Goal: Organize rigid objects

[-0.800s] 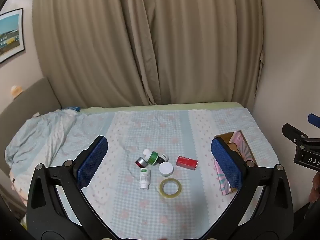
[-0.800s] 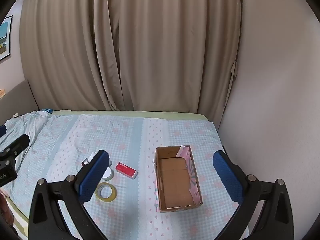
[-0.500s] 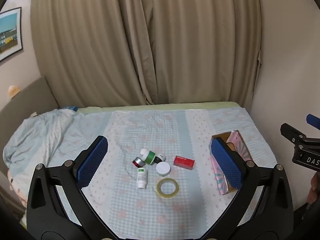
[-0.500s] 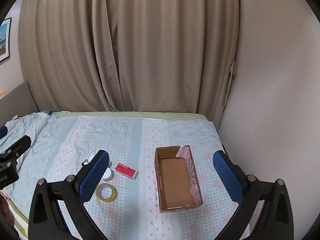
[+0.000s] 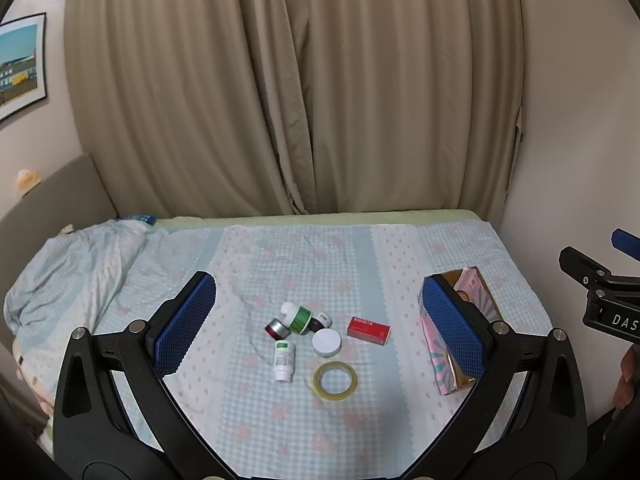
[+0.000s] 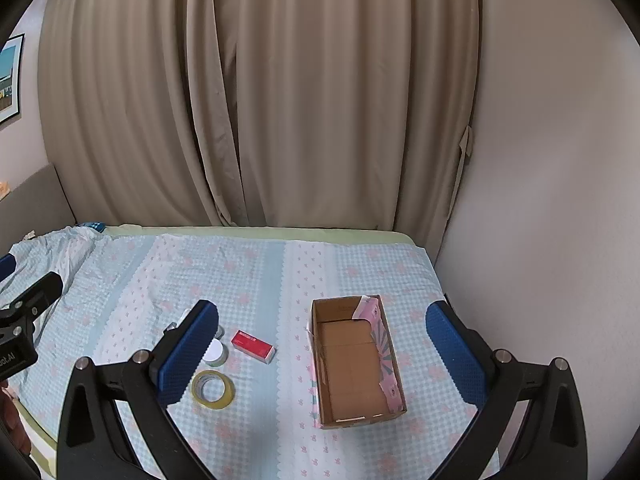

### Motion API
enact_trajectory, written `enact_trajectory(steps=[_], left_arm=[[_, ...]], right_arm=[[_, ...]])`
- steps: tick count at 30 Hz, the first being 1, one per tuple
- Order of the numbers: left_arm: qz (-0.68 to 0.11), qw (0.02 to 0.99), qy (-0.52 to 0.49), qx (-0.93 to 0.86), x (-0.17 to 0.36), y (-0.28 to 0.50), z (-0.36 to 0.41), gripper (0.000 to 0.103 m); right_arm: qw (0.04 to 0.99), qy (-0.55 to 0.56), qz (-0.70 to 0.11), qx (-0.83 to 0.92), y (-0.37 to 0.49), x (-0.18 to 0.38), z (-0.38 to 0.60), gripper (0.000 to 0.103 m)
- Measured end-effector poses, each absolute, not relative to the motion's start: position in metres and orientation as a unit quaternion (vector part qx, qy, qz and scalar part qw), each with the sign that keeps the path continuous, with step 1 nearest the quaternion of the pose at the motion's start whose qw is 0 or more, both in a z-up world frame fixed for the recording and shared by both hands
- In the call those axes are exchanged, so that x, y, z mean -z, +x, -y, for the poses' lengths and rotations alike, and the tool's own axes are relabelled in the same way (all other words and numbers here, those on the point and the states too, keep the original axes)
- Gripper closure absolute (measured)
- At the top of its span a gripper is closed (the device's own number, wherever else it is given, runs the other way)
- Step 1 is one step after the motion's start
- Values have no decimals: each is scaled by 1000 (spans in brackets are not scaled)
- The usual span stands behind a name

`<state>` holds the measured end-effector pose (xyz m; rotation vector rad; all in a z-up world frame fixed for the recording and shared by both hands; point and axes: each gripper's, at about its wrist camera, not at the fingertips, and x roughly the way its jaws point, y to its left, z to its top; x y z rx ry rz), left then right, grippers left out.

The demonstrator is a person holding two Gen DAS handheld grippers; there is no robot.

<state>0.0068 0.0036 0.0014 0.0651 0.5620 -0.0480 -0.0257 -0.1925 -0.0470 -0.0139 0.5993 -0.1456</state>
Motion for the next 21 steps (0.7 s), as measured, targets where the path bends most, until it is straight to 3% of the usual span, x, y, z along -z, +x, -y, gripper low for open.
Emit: enact_trajectory(steps=[21], left_arm=[[-277, 960, 31, 21, 4, 4, -8, 1]], right_arm=[[953, -6, -293, 71, -21, 46, 187, 0]])
